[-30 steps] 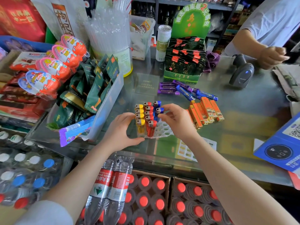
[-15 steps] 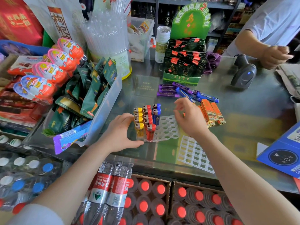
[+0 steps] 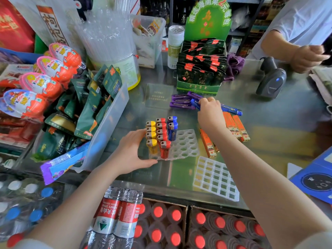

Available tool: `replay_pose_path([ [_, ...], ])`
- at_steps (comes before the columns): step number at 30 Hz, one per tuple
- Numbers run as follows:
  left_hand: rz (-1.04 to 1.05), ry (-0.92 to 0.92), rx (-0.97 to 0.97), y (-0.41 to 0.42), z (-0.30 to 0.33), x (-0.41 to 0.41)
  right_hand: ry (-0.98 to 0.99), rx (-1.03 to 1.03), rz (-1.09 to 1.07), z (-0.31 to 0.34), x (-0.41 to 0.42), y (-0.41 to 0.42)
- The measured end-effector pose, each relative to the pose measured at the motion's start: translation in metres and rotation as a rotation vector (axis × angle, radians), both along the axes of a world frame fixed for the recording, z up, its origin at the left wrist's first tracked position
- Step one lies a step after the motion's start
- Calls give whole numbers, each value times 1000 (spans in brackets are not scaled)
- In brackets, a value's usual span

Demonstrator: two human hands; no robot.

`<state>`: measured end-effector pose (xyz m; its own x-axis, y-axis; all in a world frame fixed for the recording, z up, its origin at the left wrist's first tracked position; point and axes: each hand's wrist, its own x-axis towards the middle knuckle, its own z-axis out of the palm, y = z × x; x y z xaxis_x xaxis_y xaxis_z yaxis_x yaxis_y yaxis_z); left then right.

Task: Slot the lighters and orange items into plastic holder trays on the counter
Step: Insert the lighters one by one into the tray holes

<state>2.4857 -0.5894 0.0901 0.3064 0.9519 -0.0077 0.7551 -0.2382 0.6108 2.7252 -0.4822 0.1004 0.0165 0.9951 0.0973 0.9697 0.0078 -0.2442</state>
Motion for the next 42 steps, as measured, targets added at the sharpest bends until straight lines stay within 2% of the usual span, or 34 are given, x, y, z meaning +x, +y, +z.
replay_pose_path([
  [3, 3, -52, 8, -2, -2, -1, -34, -5, 45, 1, 1, 1],
  [5, -5, -83, 12, -3, -2, -2, 72, 6, 105, 6, 4, -2],
  [10, 30, -70, 46, -12, -1, -6, 619, -78, 186, 22, 1, -32],
  [13, 63, -58, 62, -20, -1, -8, 923, -130, 92, 26, -3, -55],
  [16, 93, -56, 73, -27, -5, -10, 1317, -298, -43, 26, -6, -75],
  [18, 100, -67, 78, -31, -8, -11, 1464, -332, -129, 26, -7, -86],
  [23, 110, -99, 67, -34, -12, -13, 1402, -424, -26, 26, -14, -108],
  [27, 98, -102, 73, -34, -13, -13, 1579, -562, 43, 28, -11, -115],
  [28, 97, -104, 72, -34, -13, -13, 1572, -569, 73, 27, -11, -116],
  [35, 104, -96, 74, -33, -15, -14, 1167, -267, 214, 17, -23, -128],
  [38, 90, -105, 74, -33, -14, -13, 860, -128, 256, 13, -29, -126],
  [42, 90, -111, 72, -33, -12, -13, 538, -117, 369, 10, -34, -122],
])
